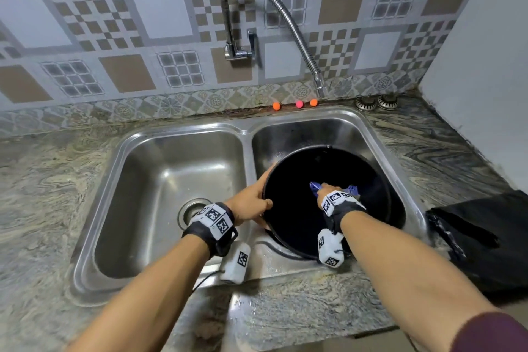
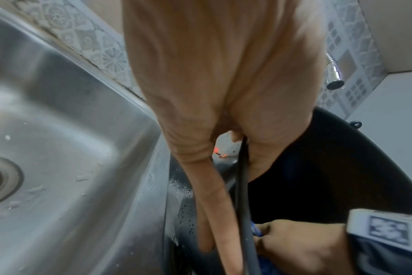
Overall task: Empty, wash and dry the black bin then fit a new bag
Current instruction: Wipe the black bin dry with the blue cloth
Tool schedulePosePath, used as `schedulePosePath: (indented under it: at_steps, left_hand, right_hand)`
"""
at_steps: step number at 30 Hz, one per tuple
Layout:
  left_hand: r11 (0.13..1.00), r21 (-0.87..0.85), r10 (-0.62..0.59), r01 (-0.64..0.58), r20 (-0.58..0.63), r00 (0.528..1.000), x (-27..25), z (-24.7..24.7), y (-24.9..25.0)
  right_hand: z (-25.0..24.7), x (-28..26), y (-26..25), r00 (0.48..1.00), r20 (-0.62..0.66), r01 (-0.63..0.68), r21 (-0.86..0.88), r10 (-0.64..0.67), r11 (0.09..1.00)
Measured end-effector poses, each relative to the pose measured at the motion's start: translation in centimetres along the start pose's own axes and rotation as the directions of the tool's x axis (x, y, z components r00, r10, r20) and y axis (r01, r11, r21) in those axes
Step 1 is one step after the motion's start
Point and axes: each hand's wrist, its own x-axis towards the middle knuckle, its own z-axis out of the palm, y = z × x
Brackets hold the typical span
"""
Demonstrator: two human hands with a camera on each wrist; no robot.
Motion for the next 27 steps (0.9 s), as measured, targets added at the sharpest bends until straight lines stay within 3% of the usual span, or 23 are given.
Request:
schedulePosePath:
  at_steps: [5,8,11,12,17,21,27]
  left_hand:
    - [0.997,-0.08,-0.013,0.015,0.024,1.0,0.3,-0.8,-1.1]
    - [0.989,-0.151,-0.006,0.007,0.008,1.0,0.5,-0.9,-1.7]
    - [0.979,-0.202,-0.012,0.009,-0.014,1.0,0.5,-0.9,-2.4]
    - [0.978,-0.21,-0.018,0.012,-0.027,0.999,0.5,-1.0,-2.6]
    - [0.975,-0.223,-0.016,0.005,-0.047,0.999,0.6,-0.8,-2.2]
    - [0.973,-0.227,0.02,-0.043,-0.104,0.994,0.3,0.5,-1.6]
    - [0.94,-0.331,0.001,-0.085,-0.244,0.97,0.6,4.3,-2.7]
  right_hand:
    - [2.0,2.5,-1.5,0.993,0.101,0.076,-0.108,-0.066,0.991]
    - [3.1,3.5,-1.6,0.979,0.1,0.176,0.012,-0.176,0.984]
    - [4.0,3.6,-2.6,0.972,0.098,0.157,0.405,-0.214,0.901]
    - [4.3,3.7,-3.0,0.971,0.086,0.164,0.449,-0.225,0.878]
    - [3.4,1.4,-4.0,0.956,0.121,0.169,0.52,-0.268,0.837]
    - [2.7,-1.3,-3.6,0.931,0.098,0.261,0.499,-0.353,0.826]
    - [3.6,-4.7,-1.3,0.841,0.038,0.425,0.57,-0.539,0.703]
